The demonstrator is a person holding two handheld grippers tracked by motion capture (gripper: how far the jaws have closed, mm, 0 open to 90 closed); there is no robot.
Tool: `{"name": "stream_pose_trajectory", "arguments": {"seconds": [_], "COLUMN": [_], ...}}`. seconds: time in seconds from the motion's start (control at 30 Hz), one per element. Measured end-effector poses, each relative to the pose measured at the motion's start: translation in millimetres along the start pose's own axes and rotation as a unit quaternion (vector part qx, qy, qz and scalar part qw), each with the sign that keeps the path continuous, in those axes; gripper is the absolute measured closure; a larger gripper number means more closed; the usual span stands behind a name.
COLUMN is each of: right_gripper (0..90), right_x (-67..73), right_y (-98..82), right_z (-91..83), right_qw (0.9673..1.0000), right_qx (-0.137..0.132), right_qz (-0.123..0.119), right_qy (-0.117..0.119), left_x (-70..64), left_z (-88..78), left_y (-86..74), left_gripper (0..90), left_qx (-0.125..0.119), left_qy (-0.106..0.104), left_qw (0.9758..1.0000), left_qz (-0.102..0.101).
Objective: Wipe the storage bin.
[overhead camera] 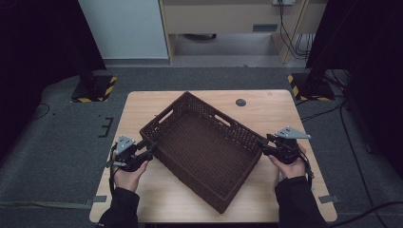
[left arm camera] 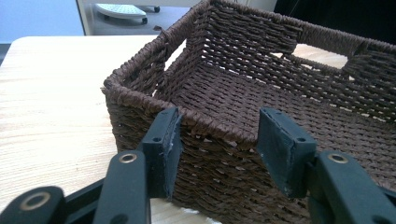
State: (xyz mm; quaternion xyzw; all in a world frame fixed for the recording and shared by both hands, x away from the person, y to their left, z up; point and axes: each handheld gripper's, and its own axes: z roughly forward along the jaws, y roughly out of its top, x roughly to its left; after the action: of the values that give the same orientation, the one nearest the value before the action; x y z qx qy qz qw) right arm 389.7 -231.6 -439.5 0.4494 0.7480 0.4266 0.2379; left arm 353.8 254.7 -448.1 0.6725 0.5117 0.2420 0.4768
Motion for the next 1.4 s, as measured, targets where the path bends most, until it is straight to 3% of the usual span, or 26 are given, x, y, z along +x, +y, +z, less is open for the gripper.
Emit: {"name": "stream_pose_trajectory", "arguments": {"seconds": [0.13,0.4,0.67,0.77,0.9,1.07,1.4], "right_gripper": [53.8,57.1,59.6,67.9,70.7,71.1,70.6], "right_x": [-2.9,-5.3,-6.4,-5.7,-3.2,-0.6,16.0], "right_y": [4.2,5.3,1.4,0.8,1.2,-1.0,-10.2], "right_z": [3.2,11.1,16.1,16.3,15.4,10.9,-4.1], "right_qw": [0.9998,0.9989,0.9994,0.9997,0.9995,0.9994,0.9992], "right_qx": [-0.012,0.002,0.003,0.005,0.011,0.015,0.018], "right_qz": [-0.015,-0.046,-0.033,-0.023,-0.027,-0.024,-0.017], "right_qy": [-0.001,-0.01,-0.005,0.011,0.012,0.02,0.031], "left_x": [1.4,4.0,2.7,1.3,0.6,-2.5,-18.2], "left_z": [1.8,6.4,7.3,7.3,6.9,4.4,-0.2], "left_y": [0.1,1.4,1.4,1.1,0.7,-1.7,-7.4], "left_gripper": [47.0,46.6,39.3,35.5,38.7,39.1,32.2], "left_qx": [-0.003,-0.006,-0.001,0.0,0.0,-0.002,0.003], "left_qy": [-0.001,0.004,0.02,0.031,0.024,0.009,0.006], "left_qw": [1.0,1.0,0.9998,0.9993,0.9993,0.9999,0.9997], "left_qz": [-0.004,-0.004,0.008,0.023,0.028,0.01,0.025]}}
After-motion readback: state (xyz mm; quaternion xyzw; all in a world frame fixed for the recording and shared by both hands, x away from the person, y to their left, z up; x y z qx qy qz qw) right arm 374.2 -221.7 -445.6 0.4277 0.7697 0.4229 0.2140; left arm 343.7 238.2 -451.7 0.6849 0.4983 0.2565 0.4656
